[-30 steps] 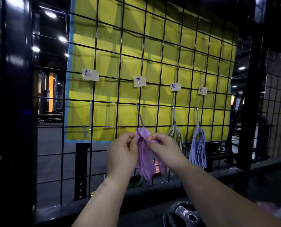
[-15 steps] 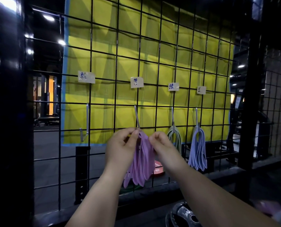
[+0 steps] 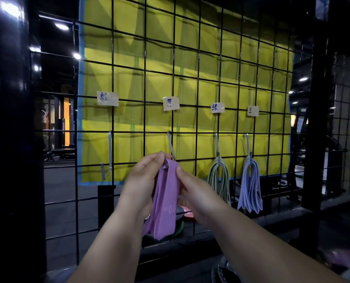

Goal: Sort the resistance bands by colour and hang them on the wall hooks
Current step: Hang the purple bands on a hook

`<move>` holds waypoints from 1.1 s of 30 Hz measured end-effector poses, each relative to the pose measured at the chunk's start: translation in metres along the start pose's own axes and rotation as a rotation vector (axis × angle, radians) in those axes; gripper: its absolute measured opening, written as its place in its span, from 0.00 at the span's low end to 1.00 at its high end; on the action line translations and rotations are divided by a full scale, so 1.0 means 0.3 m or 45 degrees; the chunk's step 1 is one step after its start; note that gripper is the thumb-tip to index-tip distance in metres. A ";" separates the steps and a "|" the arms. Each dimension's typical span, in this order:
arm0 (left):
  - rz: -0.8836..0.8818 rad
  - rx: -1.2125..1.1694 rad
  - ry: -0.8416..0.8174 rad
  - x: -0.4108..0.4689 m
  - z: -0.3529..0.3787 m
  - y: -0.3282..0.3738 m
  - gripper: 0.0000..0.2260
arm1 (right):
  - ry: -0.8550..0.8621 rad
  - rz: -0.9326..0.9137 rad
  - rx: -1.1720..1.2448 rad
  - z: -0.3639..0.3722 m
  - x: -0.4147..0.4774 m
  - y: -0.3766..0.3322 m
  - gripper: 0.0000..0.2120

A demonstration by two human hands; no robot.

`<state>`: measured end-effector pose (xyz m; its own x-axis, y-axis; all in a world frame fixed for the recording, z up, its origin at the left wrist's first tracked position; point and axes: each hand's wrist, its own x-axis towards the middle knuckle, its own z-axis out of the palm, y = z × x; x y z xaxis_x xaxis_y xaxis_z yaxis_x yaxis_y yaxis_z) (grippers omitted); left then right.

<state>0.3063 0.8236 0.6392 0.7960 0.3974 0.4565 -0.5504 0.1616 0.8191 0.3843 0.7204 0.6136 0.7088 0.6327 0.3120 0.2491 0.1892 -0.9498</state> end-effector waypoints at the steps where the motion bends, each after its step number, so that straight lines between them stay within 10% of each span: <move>1: -0.002 -0.008 -0.011 -0.001 0.002 0.003 0.08 | -0.004 0.022 0.068 0.007 -0.001 -0.005 0.19; 12: 0.082 0.147 0.036 0.011 -0.004 0.000 0.11 | -0.113 -0.024 0.307 0.013 0.006 -0.003 0.16; 25: 0.099 -0.086 0.185 0.023 0.031 0.003 0.13 | 0.073 -0.145 -0.252 -0.032 0.030 0.011 0.17; 33: 0.145 0.013 0.199 0.009 0.036 0.009 0.13 | -0.175 0.014 0.216 -0.002 0.017 0.032 0.27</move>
<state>0.3098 0.8154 0.6464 0.6795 0.5480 0.4878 -0.6315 0.0985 0.7691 0.3907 0.7248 0.6062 0.6116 0.7295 0.3063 0.1191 0.2979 -0.9471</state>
